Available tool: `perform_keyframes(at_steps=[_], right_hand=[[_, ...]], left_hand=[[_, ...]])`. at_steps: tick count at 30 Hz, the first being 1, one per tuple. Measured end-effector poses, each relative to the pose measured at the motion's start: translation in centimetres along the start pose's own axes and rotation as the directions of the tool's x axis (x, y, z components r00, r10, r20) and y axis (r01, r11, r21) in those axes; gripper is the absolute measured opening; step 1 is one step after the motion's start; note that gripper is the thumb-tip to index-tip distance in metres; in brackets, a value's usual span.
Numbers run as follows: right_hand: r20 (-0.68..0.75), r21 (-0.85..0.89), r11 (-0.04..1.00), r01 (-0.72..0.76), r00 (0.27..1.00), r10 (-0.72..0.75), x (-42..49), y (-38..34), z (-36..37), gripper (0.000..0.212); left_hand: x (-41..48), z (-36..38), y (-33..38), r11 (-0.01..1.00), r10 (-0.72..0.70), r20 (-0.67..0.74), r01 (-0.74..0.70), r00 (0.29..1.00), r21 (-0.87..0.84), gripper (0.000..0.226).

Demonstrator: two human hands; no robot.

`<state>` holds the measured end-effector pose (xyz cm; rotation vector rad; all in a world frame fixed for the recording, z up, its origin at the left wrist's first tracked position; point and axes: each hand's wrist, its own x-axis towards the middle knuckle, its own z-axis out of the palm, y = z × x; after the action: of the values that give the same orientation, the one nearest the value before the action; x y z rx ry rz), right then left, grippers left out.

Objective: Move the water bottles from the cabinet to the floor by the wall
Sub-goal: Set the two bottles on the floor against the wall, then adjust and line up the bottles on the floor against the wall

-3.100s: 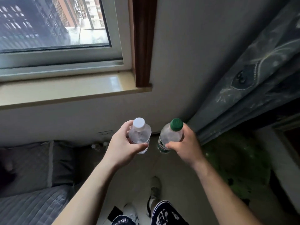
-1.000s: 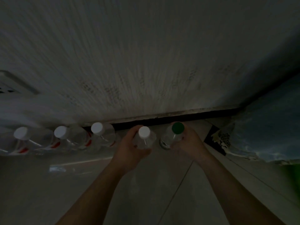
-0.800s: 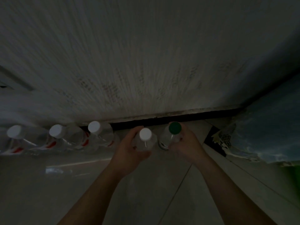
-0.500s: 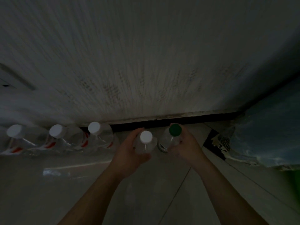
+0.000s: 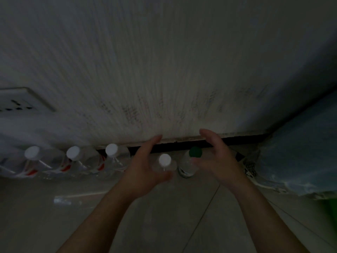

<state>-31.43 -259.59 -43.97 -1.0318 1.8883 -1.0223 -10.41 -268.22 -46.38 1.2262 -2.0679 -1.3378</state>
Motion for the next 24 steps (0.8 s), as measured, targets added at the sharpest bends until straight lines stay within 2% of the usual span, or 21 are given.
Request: perform_keyframes(at_steps=[6,10,14,17,21,24], right_hand=[[0.000,-0.215,0.958,0.188,0.981,-0.193,-0.9,-4.4,-0.7,0.063],[-0.010,-0.303,0.927,0.222,0.972,-0.236,-1.2,-7.1,-1.2,0.054],[0.076,-0.455,0.836,0.308,0.948,-0.308,-1.7,-10.2,-0.8,0.058],[0.169,-0.542,0.762,0.355,0.934,-0.315,-2.4,-12.1,0.3,0.061],[0.282,-0.661,0.624,0.417,0.909,-0.309,-3.6,-14.4,2.7,0.062],[0.343,-0.715,0.523,0.463,0.885,-0.314,-4.3,-16.0,5.1,0.067]], left_hand=[[0.3,-2.5,4.4,0.967,0.188,0.039,-0.192,0.981,0.168,0.081],[0.5,-5.0,6.4,0.938,0.203,0.096,-0.222,0.974,0.265,0.070],[0.3,-8.6,7.2,0.824,0.238,0.262,-0.337,0.935,0.456,0.069],[-0.3,-11.2,7.4,0.753,0.243,0.351,-0.404,0.904,0.520,0.082],[-2.7,-13.8,6.5,0.693,0.283,0.294,-0.406,0.913,0.596,0.084],[-4.0,-15.7,5.1,0.654,0.286,0.220,-0.358,0.933,0.666,0.087]])
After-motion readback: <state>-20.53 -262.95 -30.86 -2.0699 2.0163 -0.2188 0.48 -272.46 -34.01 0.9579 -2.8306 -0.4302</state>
